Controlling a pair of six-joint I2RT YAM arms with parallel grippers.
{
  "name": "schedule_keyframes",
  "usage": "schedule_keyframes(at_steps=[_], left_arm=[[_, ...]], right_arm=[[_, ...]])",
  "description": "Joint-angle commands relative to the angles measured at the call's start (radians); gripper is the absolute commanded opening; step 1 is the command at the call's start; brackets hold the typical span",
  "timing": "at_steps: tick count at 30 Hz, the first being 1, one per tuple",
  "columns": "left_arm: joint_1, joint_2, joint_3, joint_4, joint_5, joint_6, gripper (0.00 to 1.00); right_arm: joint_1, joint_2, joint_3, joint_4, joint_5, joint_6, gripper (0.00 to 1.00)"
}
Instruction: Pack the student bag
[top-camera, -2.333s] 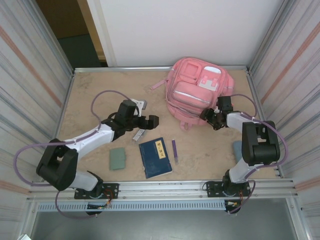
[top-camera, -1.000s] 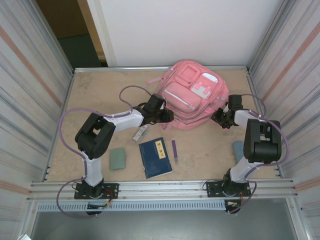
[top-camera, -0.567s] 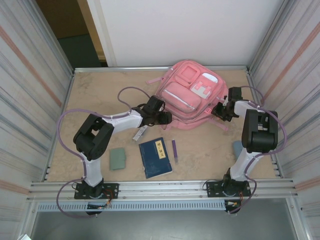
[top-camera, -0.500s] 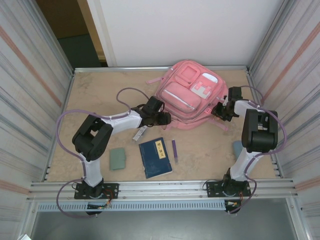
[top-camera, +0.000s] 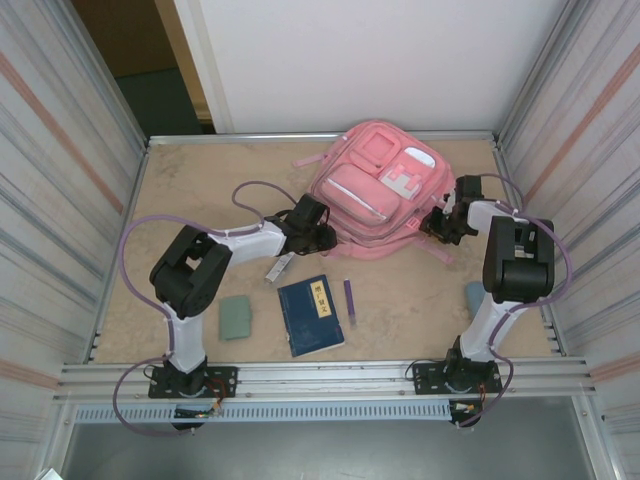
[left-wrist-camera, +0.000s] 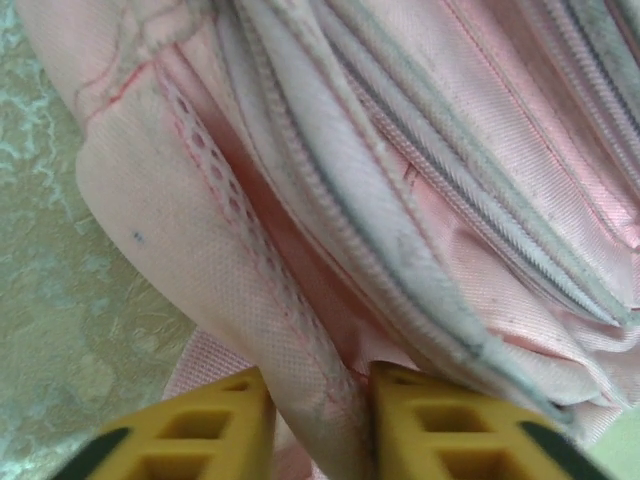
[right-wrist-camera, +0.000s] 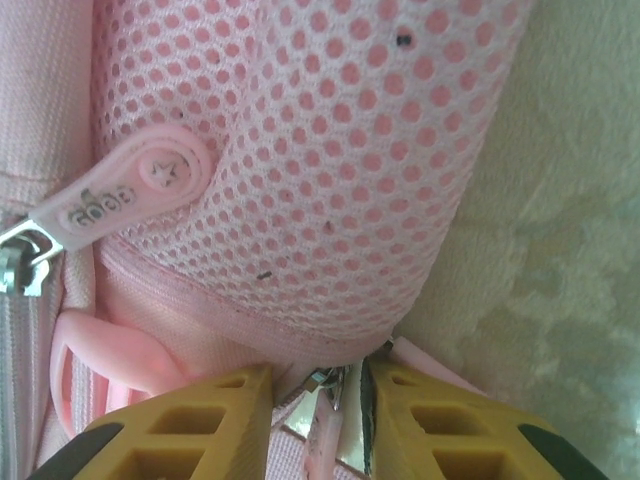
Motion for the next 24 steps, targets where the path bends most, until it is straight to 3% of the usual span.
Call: schedule_keyframes(at_steps=[1, 7, 17, 20, 24], left_arm=[[0.012, -0.007, 0.003, -0.030, -0.042, 0.048, 0.16], [0.021, -0.055, 0.002, -0.019, 0.020, 0.088, 0.01], [0.023, -0.076, 0.039, 0.003, 0.104, 0.091, 0.00], [0.023, -0.067, 0.050, 0.008, 0.129, 0.083, 0.00], [0.020, -0.062, 0.053, 0.017, 0.149, 0.082, 0.00]], right_arm=[[0.007, -0.010, -0.044, -0.088, 0.004, -0.033, 0.29], [0.012, -0.019, -0.048, -0.094, -0.054, -0.045, 0.23], [0.050, -0.087, -0.105, -0.091, -0.061, -0.042, 0.28], [0.058, -0.107, -0.128, -0.092, -0.049, -0.047, 0.24], [0.055, -0.095, -0.133, -0.092, -0.014, -0.059, 0.06]])
